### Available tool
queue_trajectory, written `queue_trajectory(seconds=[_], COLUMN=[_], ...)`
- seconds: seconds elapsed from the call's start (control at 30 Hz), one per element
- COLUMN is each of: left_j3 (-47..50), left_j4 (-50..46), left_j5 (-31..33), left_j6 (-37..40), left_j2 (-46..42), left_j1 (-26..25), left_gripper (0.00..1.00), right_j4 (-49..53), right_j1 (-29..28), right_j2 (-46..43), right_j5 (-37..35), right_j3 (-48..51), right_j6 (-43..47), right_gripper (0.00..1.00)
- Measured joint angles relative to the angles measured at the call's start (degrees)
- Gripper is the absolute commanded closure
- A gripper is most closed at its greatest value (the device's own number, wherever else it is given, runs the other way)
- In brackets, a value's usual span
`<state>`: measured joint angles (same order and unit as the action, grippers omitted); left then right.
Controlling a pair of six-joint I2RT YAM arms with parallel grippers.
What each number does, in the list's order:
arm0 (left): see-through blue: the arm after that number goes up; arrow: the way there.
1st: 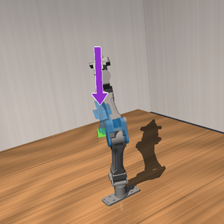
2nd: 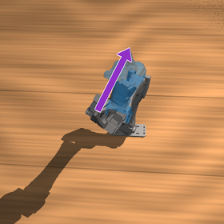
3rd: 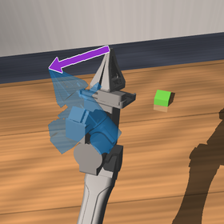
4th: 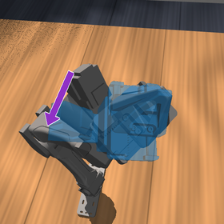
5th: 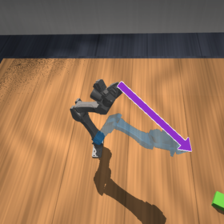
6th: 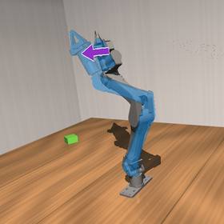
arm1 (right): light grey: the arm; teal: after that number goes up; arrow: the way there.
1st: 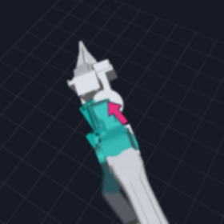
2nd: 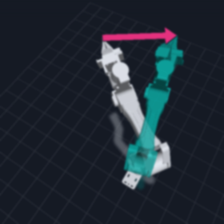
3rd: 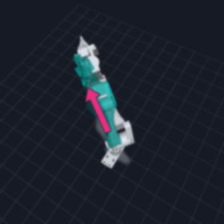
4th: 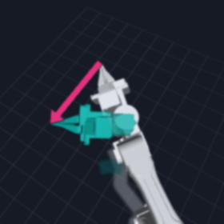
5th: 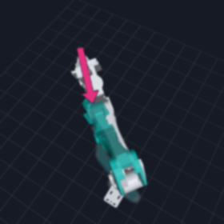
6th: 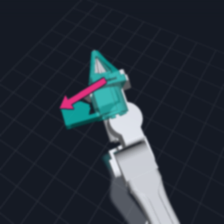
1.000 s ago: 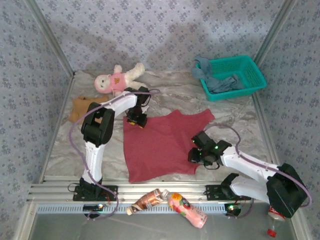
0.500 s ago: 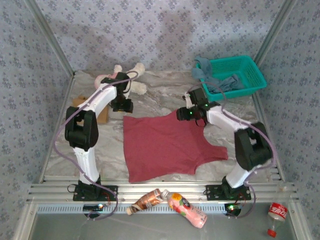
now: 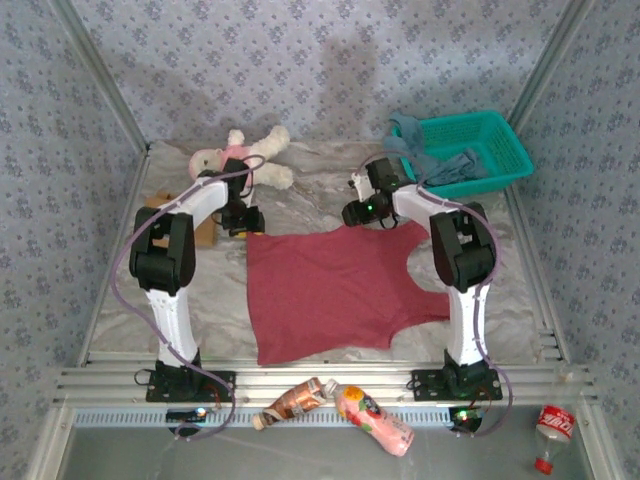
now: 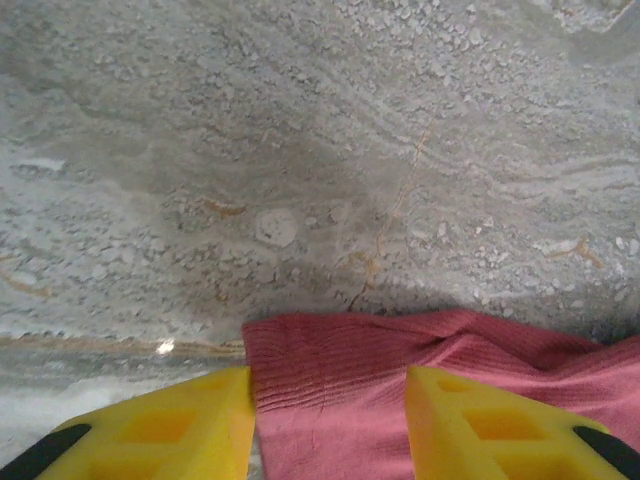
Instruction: Fold and stack the tank tops
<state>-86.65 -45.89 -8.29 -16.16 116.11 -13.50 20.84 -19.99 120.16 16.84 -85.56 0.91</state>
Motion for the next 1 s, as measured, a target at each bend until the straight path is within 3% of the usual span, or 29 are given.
queue_trajectory(seconds=[0.37, 0.67, 0.8, 1.0], left_j3=[1.31, 1.05, -0.07, -1.4], left_j4=[3.76, 4.0, 3.69, 3.3], left_j5=[-1.6, -1.55, -1.46, -1.31], left_j6=[0.59, 1.46, 1.99, 2.99], left_j2=[1.44, 1.84, 2.4, 2.4], left_j1=[0.0, 0.22, 0.31, 0.33], left_gripper=[0.75, 0.92, 0.99, 1.0], right_j4=[2.71, 3.63, 3.13, 1.01], right_j1=[0.15, 0.31, 0.28, 0.61], right_j2=[3.39, 4.26, 4.26, 4.24], right_j5=[2.08, 2.1, 2.64, 4.04], right_j3=[-3.06, -4.33, -4.33, -4.22], right_j6=[0.37, 1.51, 1.53, 1.68], right_gripper=[0.56, 0.79, 0.84, 0.89])
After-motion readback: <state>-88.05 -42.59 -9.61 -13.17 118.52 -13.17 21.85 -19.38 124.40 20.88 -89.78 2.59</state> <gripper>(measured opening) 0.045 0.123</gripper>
